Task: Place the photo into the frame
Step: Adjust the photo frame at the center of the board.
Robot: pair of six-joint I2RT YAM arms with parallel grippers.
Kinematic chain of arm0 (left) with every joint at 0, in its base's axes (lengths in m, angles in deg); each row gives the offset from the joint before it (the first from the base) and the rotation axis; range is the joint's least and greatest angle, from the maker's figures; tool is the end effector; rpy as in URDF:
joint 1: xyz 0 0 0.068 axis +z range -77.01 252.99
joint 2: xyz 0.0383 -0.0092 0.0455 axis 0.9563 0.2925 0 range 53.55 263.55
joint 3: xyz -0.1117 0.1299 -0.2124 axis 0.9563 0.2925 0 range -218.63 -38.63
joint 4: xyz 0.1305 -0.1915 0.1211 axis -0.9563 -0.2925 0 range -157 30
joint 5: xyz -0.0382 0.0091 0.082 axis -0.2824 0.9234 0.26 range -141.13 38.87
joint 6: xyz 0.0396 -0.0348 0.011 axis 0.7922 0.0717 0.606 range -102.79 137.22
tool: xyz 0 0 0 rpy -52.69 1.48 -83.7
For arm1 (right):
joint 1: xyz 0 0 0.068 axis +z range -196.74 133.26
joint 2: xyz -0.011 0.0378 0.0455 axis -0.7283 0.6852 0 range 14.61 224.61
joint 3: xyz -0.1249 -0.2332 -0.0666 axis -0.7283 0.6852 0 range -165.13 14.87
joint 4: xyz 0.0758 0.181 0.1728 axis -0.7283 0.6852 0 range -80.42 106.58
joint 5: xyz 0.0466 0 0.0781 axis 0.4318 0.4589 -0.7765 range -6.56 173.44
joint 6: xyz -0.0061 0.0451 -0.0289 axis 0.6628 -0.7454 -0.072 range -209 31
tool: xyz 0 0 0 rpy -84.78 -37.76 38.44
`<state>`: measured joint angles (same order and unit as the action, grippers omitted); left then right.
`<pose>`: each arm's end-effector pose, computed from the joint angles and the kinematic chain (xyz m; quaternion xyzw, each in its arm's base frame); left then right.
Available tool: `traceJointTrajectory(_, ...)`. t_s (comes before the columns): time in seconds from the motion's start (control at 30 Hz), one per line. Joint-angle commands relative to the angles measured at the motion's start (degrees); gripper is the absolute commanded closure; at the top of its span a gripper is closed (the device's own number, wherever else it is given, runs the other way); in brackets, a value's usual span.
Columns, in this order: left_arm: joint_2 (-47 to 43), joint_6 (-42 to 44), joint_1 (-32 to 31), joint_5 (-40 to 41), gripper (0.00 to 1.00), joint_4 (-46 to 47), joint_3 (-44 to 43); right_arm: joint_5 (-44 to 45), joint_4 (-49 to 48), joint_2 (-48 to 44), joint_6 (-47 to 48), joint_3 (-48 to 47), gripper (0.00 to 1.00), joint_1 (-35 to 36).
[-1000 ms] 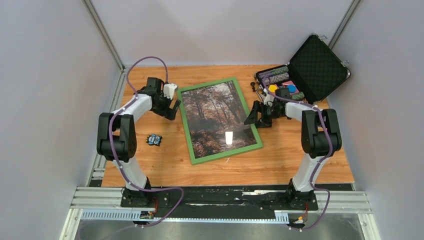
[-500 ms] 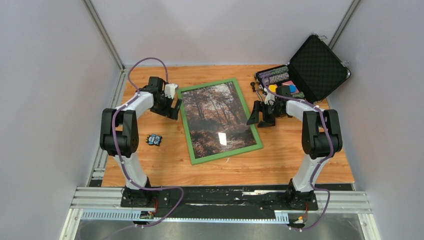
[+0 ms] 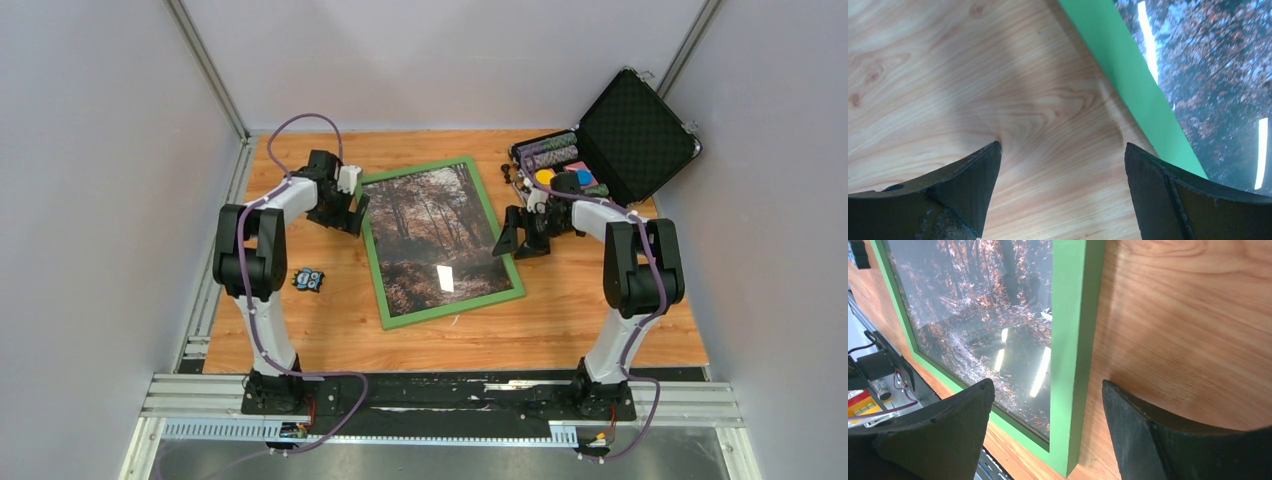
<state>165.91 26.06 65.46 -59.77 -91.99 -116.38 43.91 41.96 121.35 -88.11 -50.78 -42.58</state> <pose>0.3955 -0.0576 0.1678 0.1542 0.9643 -0.0714 0.2032 0.3464 0.0479 0.1532 -0.0897 0.9283 0.3384 0.1257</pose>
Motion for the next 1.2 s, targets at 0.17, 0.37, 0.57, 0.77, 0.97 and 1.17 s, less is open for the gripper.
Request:
traceJointTrajectory(0.17, 5.17, -3.54, -1.78, -1.43, 0.0, 0.32, -5.9, -2.66, 4.16, 1.02, 4.85, 1.84, 0.15, 5.45)
traceJointTrajectory(0.37, 5.88, -4.36, -1.79, 0.03, 0.0, 1.07, -8.1, -3.77, 4.4, 1.72, 5.56, 0.92, 0.14, 8.57)
traceJointTrajectory(0.57, 5.92, -4.0, -1.8, 2.58, 0.0, 1.57, -9.16, -2.99, 4.91, 1.62, 6.22, 0.6, 0.12, 11.58)
traceJointTrajectory(0.77, 3.79, -2.53, -1.75, 6.3, 0.0, 2.91, -8.51, 2.05, 4.07, -1.07, 5.96, 0.89, 0.11, 11.73)
traceJointTrajectory(0.97, -3.87, -2.15, -0.49, 8.46, 0.0, 7.28, -4.32, 9.7, 1.02, -7.33, 5.4, 0.56, 0.09, 11.63)
traceJointTrajectory(1.17, -14.32, -2.67, 0.76, 10.46, 0.0, 13.64, 3.52, 14.7, -1.15, -12.65, 5.77, -0.55, 0.07, 11.48)
